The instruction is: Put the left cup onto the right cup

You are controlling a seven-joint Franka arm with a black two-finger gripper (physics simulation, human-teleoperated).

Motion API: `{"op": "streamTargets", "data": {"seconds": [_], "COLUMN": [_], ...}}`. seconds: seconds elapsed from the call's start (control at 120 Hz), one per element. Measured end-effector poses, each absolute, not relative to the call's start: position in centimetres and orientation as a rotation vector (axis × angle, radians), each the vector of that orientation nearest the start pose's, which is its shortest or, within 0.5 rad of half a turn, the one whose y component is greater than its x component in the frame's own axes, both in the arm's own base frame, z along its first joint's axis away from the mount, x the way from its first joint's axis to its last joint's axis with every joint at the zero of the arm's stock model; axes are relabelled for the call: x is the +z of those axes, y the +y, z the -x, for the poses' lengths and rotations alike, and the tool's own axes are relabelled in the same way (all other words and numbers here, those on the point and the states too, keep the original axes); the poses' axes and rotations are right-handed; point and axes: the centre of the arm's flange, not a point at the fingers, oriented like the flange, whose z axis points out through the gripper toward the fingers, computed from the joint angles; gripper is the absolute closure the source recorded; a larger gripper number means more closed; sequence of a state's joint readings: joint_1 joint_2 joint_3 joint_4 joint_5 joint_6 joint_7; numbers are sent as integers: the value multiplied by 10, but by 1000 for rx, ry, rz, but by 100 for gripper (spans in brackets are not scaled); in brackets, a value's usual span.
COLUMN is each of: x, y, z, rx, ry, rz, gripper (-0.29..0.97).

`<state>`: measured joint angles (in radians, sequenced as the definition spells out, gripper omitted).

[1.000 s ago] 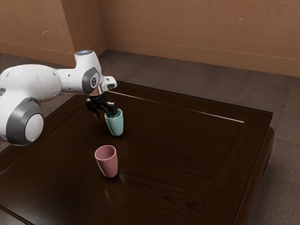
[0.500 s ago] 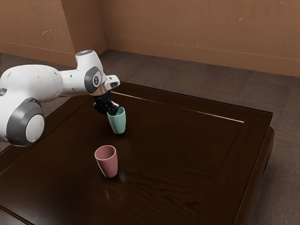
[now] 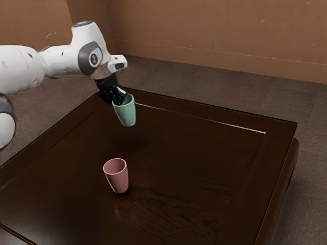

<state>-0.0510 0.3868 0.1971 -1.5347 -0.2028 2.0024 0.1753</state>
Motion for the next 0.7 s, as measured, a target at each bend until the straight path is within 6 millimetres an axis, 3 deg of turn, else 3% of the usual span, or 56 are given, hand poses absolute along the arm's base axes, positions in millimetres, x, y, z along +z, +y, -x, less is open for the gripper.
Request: {"op": "streamTargets", "data": {"seconds": [0.275,0.475,0.7], "x": [487,492,479], "y": [43,13,-22], "z": [-610,-575,-542], "rx": [-46,32,113], "ry": [-9,21,0], "rz": [3259,3236,3227], "gripper": [78,78,78]}}
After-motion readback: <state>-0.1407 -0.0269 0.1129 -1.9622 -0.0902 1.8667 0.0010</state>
